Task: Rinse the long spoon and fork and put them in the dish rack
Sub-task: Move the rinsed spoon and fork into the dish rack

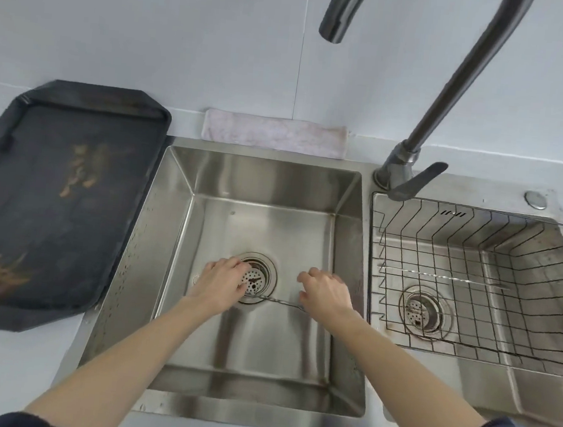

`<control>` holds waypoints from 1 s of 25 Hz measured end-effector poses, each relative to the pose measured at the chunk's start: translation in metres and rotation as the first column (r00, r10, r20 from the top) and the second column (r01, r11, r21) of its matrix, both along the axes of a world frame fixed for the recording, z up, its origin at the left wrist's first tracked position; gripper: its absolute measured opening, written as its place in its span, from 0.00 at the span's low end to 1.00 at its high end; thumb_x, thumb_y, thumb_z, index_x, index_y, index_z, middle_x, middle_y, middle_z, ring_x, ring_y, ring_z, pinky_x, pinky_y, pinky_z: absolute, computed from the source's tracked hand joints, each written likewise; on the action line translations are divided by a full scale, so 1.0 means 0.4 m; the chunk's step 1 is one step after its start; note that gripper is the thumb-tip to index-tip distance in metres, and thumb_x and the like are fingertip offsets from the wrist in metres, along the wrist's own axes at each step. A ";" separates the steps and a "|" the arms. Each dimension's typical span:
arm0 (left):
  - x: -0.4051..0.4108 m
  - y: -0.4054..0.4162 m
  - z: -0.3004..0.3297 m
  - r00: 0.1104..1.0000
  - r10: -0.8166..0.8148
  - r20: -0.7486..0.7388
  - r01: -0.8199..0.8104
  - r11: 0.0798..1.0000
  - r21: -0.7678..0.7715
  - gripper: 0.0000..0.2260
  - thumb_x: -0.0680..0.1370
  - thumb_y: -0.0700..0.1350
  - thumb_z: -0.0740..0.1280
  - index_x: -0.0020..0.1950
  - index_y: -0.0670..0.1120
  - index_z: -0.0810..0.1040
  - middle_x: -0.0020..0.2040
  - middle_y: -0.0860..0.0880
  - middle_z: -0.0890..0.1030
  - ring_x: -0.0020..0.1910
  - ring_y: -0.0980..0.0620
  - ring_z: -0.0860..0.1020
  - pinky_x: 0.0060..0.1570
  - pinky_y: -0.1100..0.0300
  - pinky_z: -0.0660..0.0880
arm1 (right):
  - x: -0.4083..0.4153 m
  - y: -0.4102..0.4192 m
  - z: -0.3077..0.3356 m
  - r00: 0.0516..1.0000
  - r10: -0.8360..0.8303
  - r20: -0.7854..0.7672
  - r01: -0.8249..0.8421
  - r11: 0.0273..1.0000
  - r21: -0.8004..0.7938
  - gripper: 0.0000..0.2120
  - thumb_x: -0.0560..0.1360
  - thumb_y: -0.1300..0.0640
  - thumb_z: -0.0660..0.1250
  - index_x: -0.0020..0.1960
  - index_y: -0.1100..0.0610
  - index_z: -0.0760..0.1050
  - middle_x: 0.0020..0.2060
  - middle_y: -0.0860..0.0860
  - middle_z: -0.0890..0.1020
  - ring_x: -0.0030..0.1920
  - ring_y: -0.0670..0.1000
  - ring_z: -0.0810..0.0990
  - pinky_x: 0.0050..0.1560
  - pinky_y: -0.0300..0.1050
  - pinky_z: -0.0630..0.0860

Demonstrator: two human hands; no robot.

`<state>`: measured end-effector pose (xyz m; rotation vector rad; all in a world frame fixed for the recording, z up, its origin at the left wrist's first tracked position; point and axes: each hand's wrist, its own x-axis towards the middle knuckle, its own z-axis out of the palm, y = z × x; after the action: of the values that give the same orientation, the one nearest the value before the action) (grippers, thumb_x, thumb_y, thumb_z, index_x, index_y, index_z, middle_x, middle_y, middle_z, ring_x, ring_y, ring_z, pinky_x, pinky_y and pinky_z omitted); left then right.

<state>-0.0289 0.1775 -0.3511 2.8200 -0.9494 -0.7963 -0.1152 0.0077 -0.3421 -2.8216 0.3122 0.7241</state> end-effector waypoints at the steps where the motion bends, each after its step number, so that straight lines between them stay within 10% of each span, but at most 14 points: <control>1: 0.002 -0.001 -0.014 1.000 0.000 -0.018 0.000 1.000 0.008 0.20 0.78 0.44 0.58 0.70 0.47 0.64 0.69 0.47 0.70 0.68 0.46 0.67 0.68 0.53 0.62 | 0.003 0.003 -0.015 1.000 0.000 -0.024 0.000 1.000 0.007 0.17 0.78 0.61 0.57 0.66 0.60 0.69 0.63 0.57 0.75 0.64 0.58 0.72 0.65 0.51 0.68; 25: 0.036 0.009 -0.201 0.990 -0.047 -0.134 0.060 0.994 0.095 0.11 0.78 0.38 0.57 0.59 0.44 0.73 0.60 0.46 0.75 0.62 0.45 0.70 0.60 0.55 0.65 | 0.027 0.038 -0.202 0.981 -0.055 -0.188 0.067 0.996 0.056 0.15 0.75 0.66 0.61 0.61 0.60 0.70 0.61 0.57 0.74 0.62 0.58 0.71 0.61 0.50 0.69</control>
<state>-0.0145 0.1811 -0.4313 2.7916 -0.9957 -1.0497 -0.1045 0.0227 -0.4228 -2.6780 0.3974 0.9692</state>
